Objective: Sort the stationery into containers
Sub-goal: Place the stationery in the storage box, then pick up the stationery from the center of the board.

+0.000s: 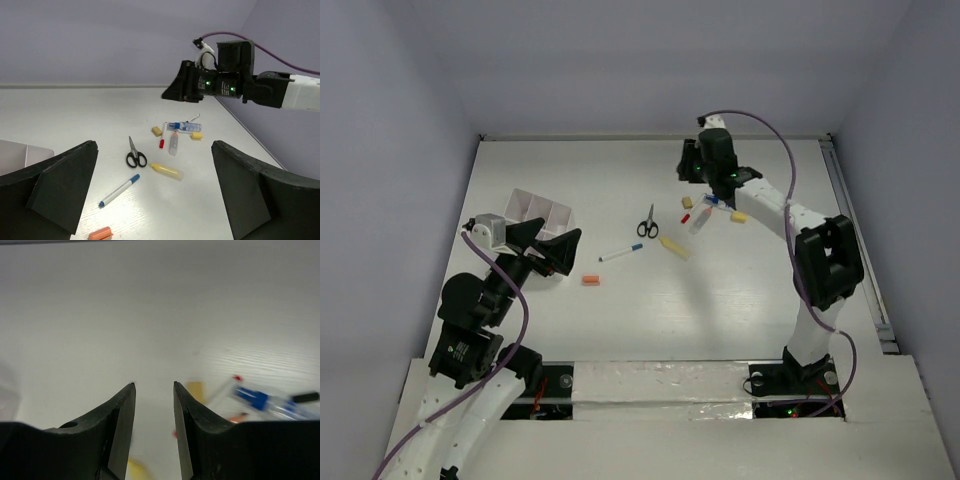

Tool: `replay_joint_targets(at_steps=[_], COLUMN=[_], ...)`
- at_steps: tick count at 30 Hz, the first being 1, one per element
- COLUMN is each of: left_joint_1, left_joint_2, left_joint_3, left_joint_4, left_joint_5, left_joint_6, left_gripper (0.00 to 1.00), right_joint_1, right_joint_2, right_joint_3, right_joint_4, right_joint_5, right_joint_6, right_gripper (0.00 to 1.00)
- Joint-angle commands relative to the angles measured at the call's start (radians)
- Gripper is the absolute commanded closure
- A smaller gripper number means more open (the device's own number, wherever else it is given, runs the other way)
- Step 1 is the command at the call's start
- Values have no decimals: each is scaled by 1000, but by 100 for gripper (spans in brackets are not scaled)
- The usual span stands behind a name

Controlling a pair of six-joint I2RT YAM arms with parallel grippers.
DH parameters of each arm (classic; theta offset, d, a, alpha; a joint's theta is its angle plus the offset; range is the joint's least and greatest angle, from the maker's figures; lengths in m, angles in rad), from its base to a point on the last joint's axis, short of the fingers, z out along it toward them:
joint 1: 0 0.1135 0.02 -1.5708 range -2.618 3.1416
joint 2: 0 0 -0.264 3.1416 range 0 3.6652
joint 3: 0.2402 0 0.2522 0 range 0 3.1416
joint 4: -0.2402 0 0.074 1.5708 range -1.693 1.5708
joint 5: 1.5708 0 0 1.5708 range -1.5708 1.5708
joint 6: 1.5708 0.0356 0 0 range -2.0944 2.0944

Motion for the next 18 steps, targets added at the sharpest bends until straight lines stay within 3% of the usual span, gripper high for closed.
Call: replay_joint_targets(at_steps=[1, 4, 9, 18], left_joint_1=[6, 6, 6, 6], left_joint_2=[-5, 2, 4, 19], left_joint_3=[8, 7, 5, 5], left_joint_4=[48, 48, 48, 51], left_joint_5=[21, 21, 15, 20], left_joint_6=[2, 2, 1, 1], left_gripper=[1, 1, 1, 1], right_joint_1=[-52, -84, -95, -95], right_joint_2=[36, 136, 346, 426], right_joint_3=[12, 167, 497, 536], right_joint_4=[-227, -400, -647, -636], right_joint_5=[35, 82, 36, -4], right_joint_6=[-97, -163, -256, -255], right_gripper=[58, 56, 50, 48])
